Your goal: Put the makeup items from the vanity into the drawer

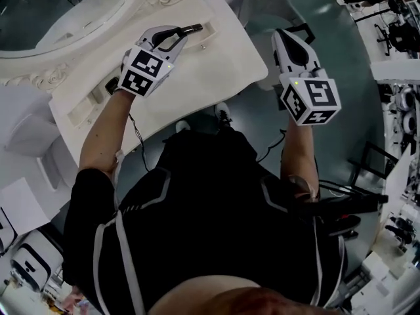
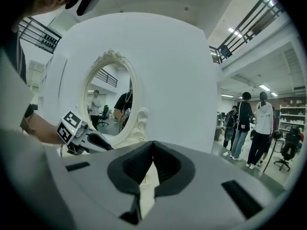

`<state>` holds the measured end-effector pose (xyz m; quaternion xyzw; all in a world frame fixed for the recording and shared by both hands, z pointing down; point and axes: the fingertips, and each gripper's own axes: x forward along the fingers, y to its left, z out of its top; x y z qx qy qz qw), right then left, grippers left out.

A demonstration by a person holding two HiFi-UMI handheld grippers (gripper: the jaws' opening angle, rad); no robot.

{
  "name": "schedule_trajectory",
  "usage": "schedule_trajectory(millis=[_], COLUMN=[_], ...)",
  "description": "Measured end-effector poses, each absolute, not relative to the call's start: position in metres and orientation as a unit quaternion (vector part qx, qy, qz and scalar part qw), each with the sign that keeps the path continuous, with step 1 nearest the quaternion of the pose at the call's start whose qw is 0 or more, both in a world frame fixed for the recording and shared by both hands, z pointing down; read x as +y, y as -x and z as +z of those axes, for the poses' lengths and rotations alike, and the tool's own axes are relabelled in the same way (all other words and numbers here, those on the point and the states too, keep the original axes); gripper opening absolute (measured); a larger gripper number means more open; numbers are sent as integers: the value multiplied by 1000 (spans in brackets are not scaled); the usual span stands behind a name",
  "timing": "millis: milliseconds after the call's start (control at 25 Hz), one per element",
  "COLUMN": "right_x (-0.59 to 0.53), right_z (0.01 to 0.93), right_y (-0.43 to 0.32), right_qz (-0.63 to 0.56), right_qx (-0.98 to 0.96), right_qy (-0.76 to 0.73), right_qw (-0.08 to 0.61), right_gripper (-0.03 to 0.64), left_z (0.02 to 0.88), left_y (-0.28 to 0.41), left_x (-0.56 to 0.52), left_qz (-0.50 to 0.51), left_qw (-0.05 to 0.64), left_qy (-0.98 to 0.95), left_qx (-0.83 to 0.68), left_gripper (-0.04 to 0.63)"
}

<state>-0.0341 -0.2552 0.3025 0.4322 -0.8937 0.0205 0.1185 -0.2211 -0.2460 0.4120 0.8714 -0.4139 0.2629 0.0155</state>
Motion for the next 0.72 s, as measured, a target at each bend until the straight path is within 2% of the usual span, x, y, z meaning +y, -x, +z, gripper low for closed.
schedule_trajectory(millis=[720], right_x=[-336], right_z=[344], right_y=[-3], right_qz=[43], right_qx=[-908], right_qy=[-395], right_qw=[133], right_gripper=[5], left_z=[535], left_y=[187], left_x=[-320], left_qz=[478], left_qw=[30], left_qy=[-821], left_qx=[-310], left_gripper=[91])
